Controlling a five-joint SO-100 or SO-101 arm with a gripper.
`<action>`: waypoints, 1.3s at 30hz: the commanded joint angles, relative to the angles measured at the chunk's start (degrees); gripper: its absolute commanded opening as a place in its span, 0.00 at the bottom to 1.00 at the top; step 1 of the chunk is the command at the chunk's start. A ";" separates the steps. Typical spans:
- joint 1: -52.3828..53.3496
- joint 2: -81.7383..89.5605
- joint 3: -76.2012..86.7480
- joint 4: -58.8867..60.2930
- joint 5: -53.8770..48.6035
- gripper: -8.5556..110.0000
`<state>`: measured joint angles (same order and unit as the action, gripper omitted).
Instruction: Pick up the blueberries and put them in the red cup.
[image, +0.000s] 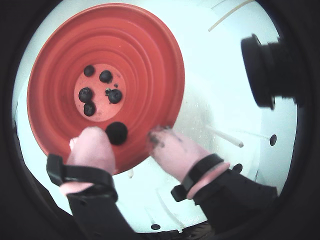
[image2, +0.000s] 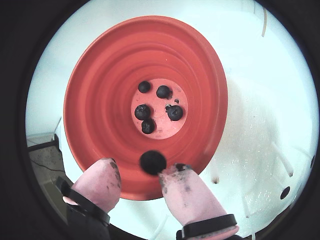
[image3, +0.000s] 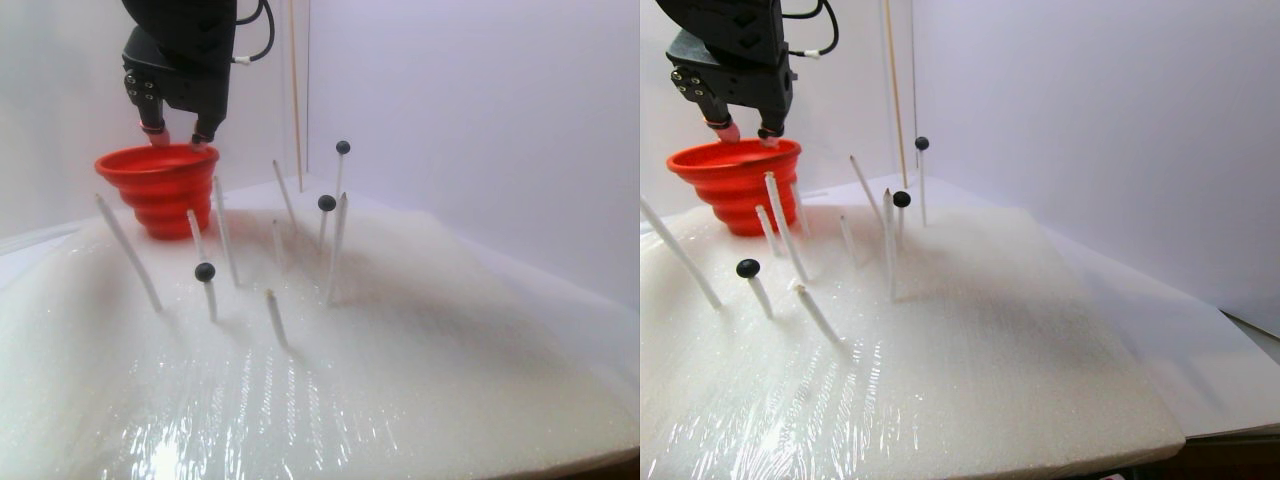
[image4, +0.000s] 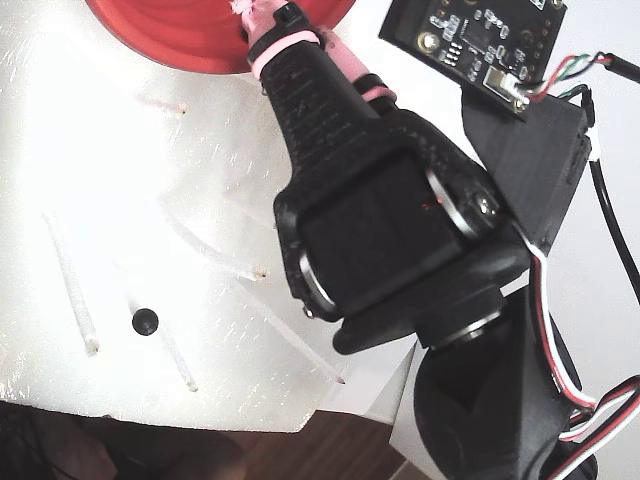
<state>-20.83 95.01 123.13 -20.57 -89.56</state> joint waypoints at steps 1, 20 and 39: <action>-0.97 2.29 -2.90 -1.41 0.26 0.24; 3.52 16.26 2.46 7.12 -1.58 0.22; 9.14 23.55 6.50 15.56 -5.36 0.21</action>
<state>-12.30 111.71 130.17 -5.80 -94.31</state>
